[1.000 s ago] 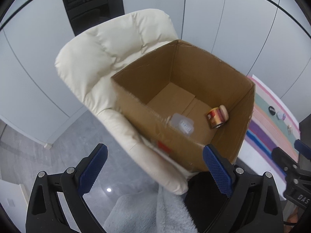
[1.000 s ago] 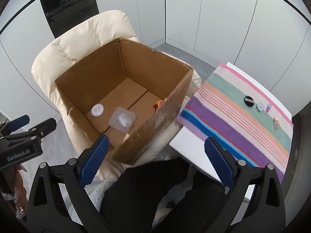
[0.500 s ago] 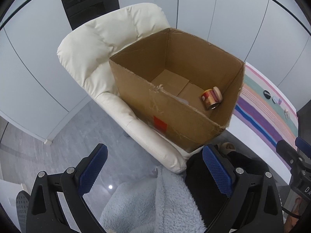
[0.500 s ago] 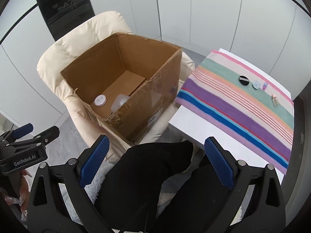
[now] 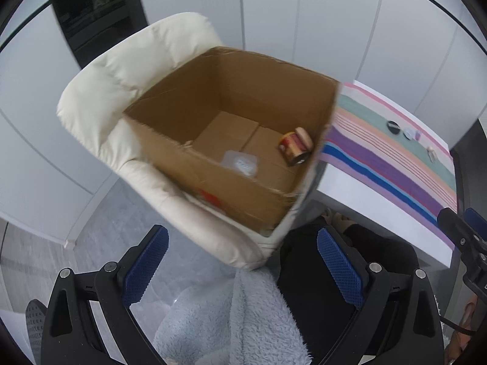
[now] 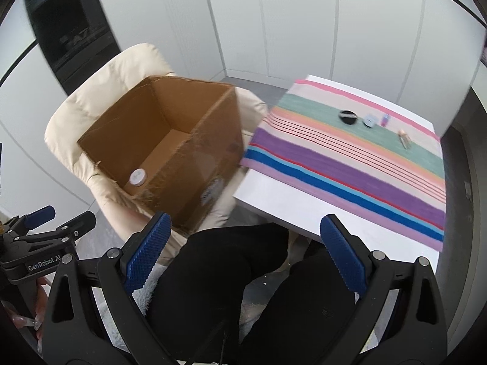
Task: Organize objects
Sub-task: 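Withdraw both open tools from the box back toward the cloth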
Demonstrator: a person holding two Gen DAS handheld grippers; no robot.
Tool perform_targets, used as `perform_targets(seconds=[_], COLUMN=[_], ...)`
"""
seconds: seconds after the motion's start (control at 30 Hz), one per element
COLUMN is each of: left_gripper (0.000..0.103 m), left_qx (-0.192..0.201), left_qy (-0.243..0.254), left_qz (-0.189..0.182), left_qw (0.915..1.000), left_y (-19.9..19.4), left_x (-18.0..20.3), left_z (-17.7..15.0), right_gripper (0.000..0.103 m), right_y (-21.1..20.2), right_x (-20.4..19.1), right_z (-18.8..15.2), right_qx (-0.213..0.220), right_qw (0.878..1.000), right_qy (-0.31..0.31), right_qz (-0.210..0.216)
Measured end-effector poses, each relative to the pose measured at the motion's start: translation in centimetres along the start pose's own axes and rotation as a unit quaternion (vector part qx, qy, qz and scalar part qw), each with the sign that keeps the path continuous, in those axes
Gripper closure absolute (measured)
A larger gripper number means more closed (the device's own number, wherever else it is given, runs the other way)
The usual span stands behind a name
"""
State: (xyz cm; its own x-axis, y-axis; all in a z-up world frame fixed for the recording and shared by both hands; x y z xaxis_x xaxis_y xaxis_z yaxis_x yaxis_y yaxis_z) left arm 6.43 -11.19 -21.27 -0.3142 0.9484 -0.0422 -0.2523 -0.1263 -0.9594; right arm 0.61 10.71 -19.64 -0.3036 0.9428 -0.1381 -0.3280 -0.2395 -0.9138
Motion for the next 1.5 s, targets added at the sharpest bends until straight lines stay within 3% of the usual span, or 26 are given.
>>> perform_targets(seconds=[0.37,0.7,0.93,1.03,1.27,1.5], left_gripper=[0.004,0.004,0.004,0.004,0.004,0.004], left_qx=[-0.006,-0.006,-0.013,-0.024,-0.034,-0.054], left_qy=[0.072,0.136,0.149,0.147,0.144,0.133], left_qz=[-0.029,-0.053,-0.055,-0.073,-0.091,-0.075], left_qw=[0.997,0.9893,0.9872,0.9862,0.9848,0.9868], left_y=[0.4,0.5,1.3,2.0,5.1,12.5], left_x=[8.0,15.7,18.0,19.5,24.2,29.2], left_z=[0.4,0.4,1.0,1.7,5.8,12.3], right_gripper=[0.003,0.003,0.003,0.003,0.003,0.003], right_y=[-1.7,-3.8,-3.3,-2.6,0.7,7.2], right_x=[9.3,17.7,21.4,22.3,24.8,30.6], right_z=[-2.0,-5.6,-7.2,-7.2,-5.3,-0.5], right_qx=[0.005,0.006,-0.007,-0.015,-0.029,-0.035], right_qw=[0.995,0.981,0.972,0.971,0.967,0.958], right_qy=[0.092,0.177,0.215,0.219,0.232,0.264], right_qz=[-0.036,-0.075,-0.091,-0.093,-0.1,-0.107])
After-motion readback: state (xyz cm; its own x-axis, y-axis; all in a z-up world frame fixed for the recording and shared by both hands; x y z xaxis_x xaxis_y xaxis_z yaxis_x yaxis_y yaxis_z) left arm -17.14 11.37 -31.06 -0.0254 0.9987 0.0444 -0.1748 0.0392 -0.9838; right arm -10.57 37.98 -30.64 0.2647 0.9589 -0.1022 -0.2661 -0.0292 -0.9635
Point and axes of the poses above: each gripper's, at about its wrist camera, not at the fingertips, and y roughly the way its jaws point, x to its right, z to its top, the point moved 10 cm from there along y, roughly the way its jaws point, and after that the axes turned 11 degrees about -x, right-handed, at the moved point
